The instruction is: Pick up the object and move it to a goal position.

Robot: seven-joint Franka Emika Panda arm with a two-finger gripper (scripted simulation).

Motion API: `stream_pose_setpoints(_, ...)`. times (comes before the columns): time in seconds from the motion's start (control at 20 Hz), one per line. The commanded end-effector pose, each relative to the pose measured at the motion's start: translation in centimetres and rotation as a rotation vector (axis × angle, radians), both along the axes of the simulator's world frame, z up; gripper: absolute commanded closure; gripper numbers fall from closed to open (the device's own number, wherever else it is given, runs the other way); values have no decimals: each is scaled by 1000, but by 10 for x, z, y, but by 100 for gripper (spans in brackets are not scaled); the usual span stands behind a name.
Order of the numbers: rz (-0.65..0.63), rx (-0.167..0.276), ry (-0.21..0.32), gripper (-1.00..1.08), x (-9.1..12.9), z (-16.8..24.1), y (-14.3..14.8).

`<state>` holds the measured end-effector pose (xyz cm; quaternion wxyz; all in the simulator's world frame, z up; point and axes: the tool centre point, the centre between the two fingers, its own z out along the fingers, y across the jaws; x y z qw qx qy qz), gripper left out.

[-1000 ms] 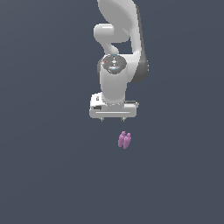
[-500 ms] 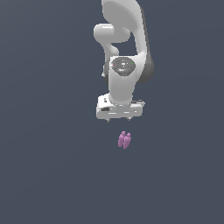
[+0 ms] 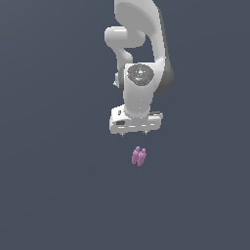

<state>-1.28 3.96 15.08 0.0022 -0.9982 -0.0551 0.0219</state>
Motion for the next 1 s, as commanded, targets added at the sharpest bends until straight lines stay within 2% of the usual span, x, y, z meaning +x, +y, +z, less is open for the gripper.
stream_pose_setpoints(0.0, 21, 0, -1, -92, 1, 0, 1)
stream_pose_setpoints(0.45, 172, 3, -5, -92, 10, -1, 5)
stream_pose_setpoints(0.95, 451, 10, -13, -92, 27, -3, 11)
